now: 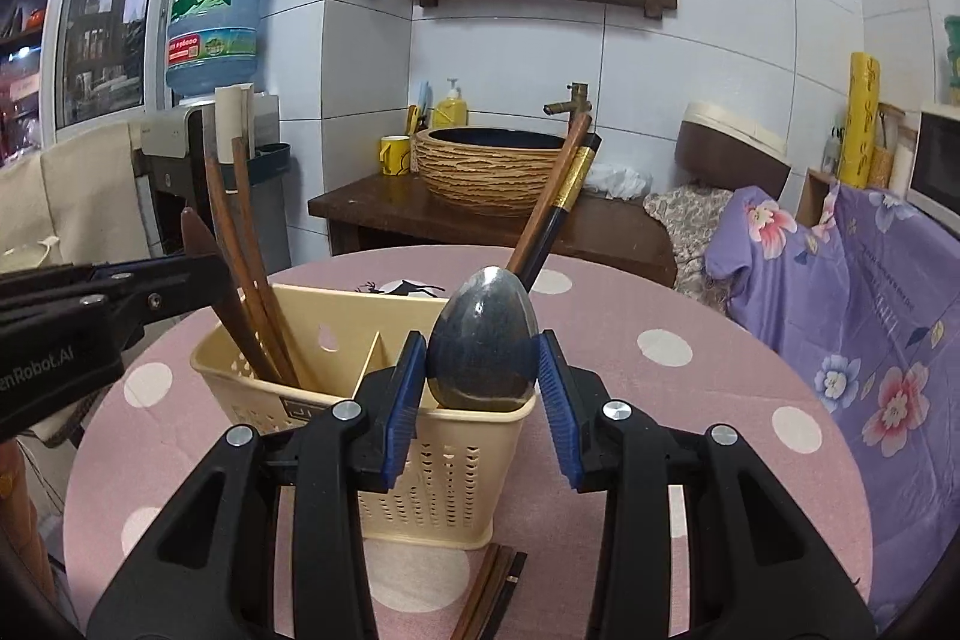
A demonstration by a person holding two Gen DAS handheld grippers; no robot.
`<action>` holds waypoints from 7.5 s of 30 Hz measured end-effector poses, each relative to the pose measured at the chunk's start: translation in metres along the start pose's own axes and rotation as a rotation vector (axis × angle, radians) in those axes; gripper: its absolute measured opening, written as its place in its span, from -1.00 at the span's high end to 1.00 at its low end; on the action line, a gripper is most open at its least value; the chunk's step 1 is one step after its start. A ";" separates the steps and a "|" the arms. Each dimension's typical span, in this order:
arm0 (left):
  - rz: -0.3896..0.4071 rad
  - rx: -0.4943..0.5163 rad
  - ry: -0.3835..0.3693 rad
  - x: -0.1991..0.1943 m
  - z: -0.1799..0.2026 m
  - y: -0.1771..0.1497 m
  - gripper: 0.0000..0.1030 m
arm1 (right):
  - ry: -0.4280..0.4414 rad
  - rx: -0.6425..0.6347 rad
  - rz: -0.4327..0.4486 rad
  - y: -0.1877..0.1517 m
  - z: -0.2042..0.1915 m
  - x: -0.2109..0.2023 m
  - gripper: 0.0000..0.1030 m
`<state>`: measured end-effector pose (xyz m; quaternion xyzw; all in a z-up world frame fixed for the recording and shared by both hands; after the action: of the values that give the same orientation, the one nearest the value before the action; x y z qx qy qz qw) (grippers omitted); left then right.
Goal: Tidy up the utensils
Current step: 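Lower both spoons into the holder and open both tools, then move both tools back to the remaining spoon and chopsticks on the table, then grasp a pale ceramic spoon with the left tool while the right tool grasps a black chopstick, then lift the ceramic spoon and black chopstick above the holder, then drop the ceramic spoon and black chopstick into the holder, opening both tools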
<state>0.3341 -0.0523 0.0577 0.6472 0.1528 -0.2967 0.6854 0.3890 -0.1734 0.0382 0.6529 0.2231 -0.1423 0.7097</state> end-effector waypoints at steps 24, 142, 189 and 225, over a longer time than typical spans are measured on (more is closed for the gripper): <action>-0.090 -0.090 -0.026 -0.028 -0.020 -0.098 -0.16 | -0.024 0.112 -0.133 -0.082 0.035 -0.067 -0.10; -0.180 0.001 -0.024 0.006 0.025 -0.088 0.30 | 0.017 0.304 -0.357 -0.077 0.062 0.005 0.84; 0.394 -0.122 0.068 -0.067 -0.009 0.104 0.30 | 0.154 0.185 0.116 0.163 0.043 -0.151 0.84; 0.182 -0.083 0.084 0.003 -0.006 -0.015 -0.25 | 0.097 0.169 0.044 0.053 0.034 -0.057 0.09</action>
<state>0.3284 -0.0466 0.0428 0.6411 0.1341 -0.1994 0.7288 0.3709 -0.2062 0.1139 0.7213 0.2301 -0.1132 0.6434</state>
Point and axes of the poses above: each gripper's, at about its wrist camera, not at the fingertips, and x roughly the way its jaws point, z to its right, y to its top, the point moved 6 cm from there along x, roughly the way its jaws point, and after that the axes turned 7 degrees about -z, right-handed, at the moved point
